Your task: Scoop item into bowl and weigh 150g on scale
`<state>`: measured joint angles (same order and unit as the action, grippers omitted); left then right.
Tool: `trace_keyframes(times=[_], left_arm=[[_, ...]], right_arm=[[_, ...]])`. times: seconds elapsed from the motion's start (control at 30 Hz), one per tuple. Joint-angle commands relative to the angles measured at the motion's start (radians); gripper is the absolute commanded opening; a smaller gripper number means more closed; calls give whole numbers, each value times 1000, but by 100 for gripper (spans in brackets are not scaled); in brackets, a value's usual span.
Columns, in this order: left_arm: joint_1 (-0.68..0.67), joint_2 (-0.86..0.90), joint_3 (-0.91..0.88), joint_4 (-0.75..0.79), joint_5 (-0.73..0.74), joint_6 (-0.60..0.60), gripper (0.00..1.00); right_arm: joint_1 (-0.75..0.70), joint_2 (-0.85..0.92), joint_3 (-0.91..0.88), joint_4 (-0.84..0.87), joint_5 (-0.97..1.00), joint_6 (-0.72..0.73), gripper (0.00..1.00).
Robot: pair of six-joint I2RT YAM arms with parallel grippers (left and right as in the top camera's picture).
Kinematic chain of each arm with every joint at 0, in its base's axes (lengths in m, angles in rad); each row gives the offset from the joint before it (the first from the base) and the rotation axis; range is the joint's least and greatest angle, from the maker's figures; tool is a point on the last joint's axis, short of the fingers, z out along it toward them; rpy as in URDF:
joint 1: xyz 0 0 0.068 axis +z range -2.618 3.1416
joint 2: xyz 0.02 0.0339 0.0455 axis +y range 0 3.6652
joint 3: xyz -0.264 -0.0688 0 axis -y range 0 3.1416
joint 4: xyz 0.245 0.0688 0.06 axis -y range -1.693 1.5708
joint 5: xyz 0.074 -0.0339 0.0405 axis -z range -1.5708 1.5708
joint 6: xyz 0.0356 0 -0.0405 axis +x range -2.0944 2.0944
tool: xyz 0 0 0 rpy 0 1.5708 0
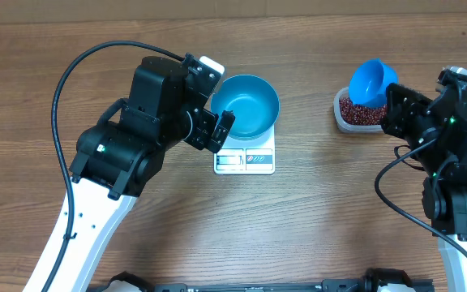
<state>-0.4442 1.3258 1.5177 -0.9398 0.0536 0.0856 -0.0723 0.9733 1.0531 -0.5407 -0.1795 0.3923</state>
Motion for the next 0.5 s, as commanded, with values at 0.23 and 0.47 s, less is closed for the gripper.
trace_keyframes(times=[0.23, 0.47], left_arm=[[2, 9, 15, -28, 19, 21, 100], [2, 9, 15, -63, 24, -68, 100]], right_arm=[[-7, -7, 35, 8, -6, 0, 4], [-7, -7, 35, 8, -6, 0, 4]])
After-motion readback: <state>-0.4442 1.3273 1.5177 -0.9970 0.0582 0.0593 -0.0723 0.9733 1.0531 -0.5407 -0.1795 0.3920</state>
